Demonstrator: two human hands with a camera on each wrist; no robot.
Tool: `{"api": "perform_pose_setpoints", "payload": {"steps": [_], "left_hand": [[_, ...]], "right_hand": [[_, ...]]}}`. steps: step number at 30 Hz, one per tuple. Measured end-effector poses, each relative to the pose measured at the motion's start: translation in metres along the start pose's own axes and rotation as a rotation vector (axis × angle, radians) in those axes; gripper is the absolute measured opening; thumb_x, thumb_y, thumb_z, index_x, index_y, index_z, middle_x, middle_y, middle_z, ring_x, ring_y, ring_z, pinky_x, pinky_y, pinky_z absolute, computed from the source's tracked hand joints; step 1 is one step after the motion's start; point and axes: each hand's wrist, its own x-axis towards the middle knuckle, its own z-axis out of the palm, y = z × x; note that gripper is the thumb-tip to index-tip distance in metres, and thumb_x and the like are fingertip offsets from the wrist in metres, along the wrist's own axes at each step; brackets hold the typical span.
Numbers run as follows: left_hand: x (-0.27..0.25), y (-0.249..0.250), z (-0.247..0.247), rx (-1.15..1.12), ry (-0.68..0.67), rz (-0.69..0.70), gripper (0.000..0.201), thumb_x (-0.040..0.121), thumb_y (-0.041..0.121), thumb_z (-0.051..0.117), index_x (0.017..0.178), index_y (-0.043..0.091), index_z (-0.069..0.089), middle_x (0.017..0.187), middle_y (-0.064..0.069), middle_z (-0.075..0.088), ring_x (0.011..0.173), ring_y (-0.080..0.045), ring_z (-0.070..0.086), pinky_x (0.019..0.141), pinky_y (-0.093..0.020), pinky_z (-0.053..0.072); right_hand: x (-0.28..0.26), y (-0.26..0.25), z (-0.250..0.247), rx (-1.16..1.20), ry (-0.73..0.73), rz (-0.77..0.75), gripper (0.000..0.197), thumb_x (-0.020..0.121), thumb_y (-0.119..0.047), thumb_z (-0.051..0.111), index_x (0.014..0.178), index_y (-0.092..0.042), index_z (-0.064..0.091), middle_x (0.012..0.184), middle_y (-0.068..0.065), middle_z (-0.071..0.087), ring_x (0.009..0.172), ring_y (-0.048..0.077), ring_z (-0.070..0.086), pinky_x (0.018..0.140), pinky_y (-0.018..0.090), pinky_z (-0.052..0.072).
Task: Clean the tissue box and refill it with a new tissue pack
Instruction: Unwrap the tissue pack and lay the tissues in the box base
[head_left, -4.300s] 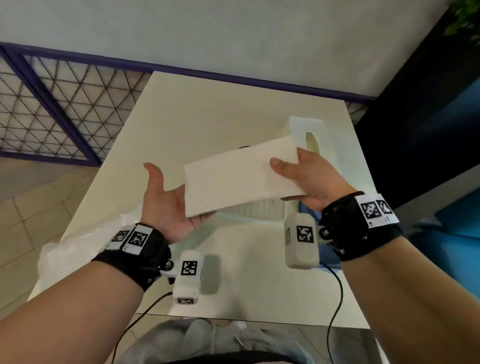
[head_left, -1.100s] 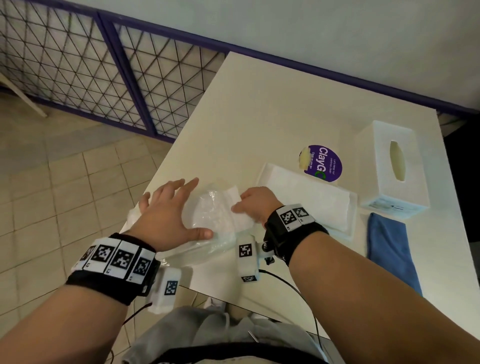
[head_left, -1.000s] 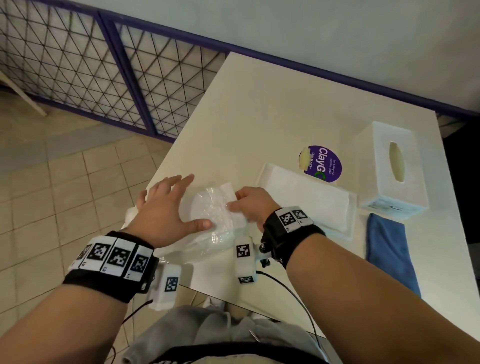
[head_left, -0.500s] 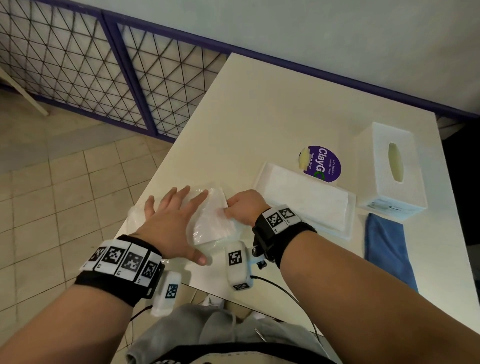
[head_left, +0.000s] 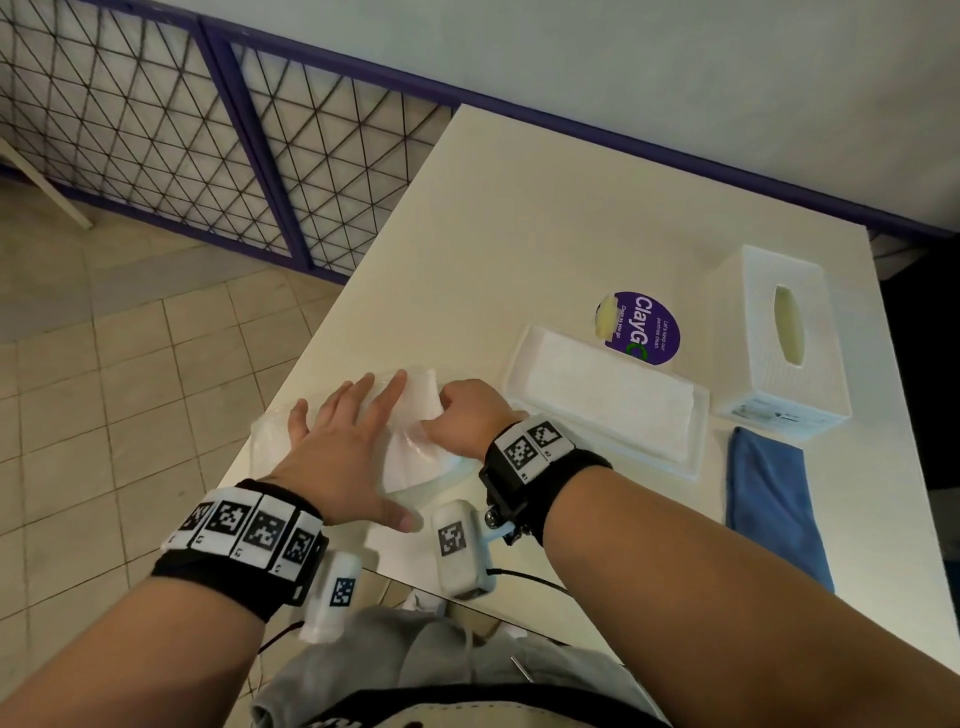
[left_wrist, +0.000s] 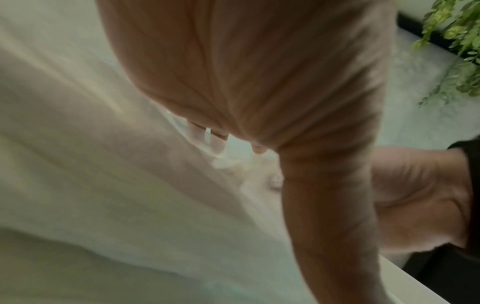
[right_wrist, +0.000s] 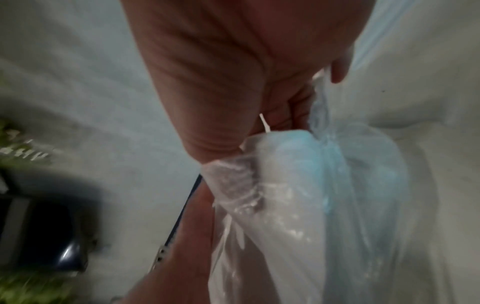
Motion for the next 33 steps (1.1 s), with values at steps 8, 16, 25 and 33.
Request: {"api": "perform_pose_setpoints", "payload": {"steps": [8,16,25,33], "left_hand": [[-0.006,0.004,0.01,-0.038,0.104,-0.006,0.152,0.041,0.079,0.072,0.13,0.043,-0.046,0.158,0.0,-0.023,0.145,-0.019,-0.023,0.111,-0.057,-0.017],[-0.007,0.01,0.013,0.055,0.068,-0.094,0.143,0.056,0.066,0.073,0.134,0.037,-0.044,0.159,-0.005,-0.019,0.147,-0.027,-0.011,0.113,-0.063,-0.004],[0.027,0.06,-0.043,-1.32,0.252,0.227,0.128,0.051,0.09,0.054,0.152,0.031,0.0,0.156,0.008,0.017,0.145,-0.005,0.016,0.118,-0.032,0.014],[0.082,0.125,-0.071,-1.39,0.115,0.327,0.076,0.052,0.012,0.078,0.122,0.026,0.048,0.124,-0.01,0.058,0.115,-0.025,0.057,0.095,-0.04,0.049]], "right_hand": [[0.002,-0.004,0.006,0.23,-0.059,0.097,0.028,0.083,-0.029,0.06,0.102,-0.009,0.069,0.095,0.007,0.068,0.088,0.026,0.066,0.075,0.033,0.056],[-0.027,-0.001,-0.064,0.073,0.148,-0.039,0.056,0.088,-0.027,0.058,0.139,-0.009,0.044,0.143,0.007,0.048,0.128,0.027,0.048,0.1,0.03,0.038],[-0.101,0.023,-0.174,-0.082,0.339,-0.268,0.021,0.083,-0.032,0.067,0.091,-0.013,0.065,0.087,0.003,0.067,0.084,0.021,0.06,0.072,0.032,0.046],[-0.097,0.117,-0.177,0.51,0.664,-0.185,0.017,0.083,-0.021,0.071,0.092,-0.033,0.064,0.091,-0.012,0.07,0.086,0.0,0.065,0.084,0.023,0.052]]}}
